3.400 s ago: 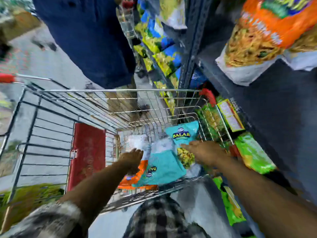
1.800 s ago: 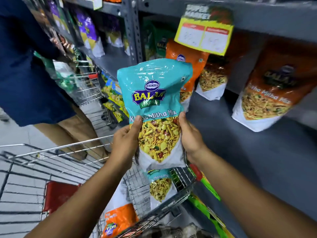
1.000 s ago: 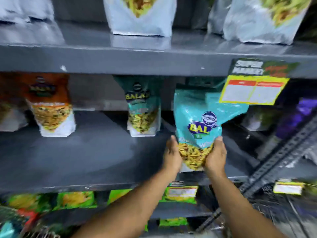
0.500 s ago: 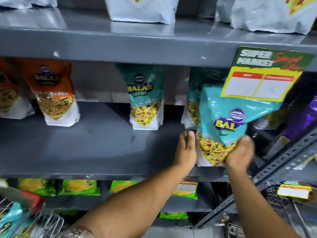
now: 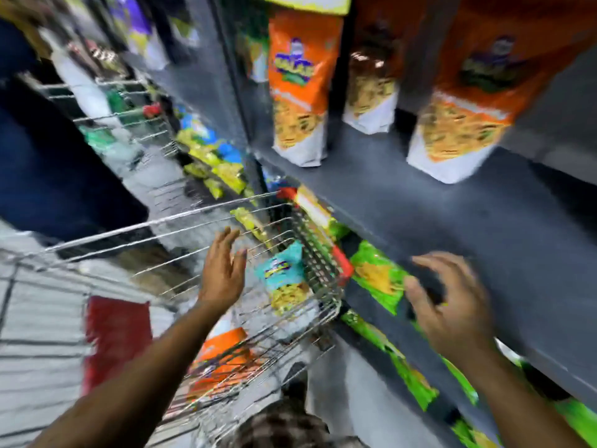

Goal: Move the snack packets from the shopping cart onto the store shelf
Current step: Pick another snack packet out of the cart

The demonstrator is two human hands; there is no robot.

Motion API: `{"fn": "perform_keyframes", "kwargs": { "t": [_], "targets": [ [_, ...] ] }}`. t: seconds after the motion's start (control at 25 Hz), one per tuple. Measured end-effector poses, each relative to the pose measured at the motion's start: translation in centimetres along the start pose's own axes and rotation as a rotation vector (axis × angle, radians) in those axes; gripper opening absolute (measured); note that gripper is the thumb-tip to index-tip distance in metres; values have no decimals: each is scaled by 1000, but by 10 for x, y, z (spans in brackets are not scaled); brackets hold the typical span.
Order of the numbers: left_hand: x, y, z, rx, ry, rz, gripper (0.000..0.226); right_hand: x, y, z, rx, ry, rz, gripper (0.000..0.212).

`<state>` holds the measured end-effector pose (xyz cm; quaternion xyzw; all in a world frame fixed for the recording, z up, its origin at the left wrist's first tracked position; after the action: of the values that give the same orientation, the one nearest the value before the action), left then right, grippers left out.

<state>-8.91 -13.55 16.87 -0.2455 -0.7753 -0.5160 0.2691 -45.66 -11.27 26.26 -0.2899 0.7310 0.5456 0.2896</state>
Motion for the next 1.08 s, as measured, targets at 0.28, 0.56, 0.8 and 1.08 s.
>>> {"fn": "perform_keyframes", "kwargs": {
  "t": [0.28,0.56,0.8,1.08],
  "targets": [
    [-180,-56,51,-296,650,319,17,-18,-272,-42,-761,-52,361,36],
    [-193,-178,79,-344,1017,748,17,83,-368,-23,-1072,-761,440,19],
    [-202,-225,91,-308,1116,798,47,123,-378,-19,-1060,-975,381,55],
    [-205,-190,72,-112,1033,759,10,112,-376,-25,-1033,-848,411,63]
  ]
}}
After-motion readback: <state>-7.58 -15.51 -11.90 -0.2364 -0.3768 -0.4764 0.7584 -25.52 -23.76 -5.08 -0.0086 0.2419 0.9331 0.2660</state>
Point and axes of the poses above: each hand's wrist, its own z-axis away from the middle knuckle, its own y-axis out of the back of the hand, x = y × z, the point moved 10 cm from there along -z, towards the middle knuckle, and after that the axes turned 15 degrees about -y, right-handed, at the moved point
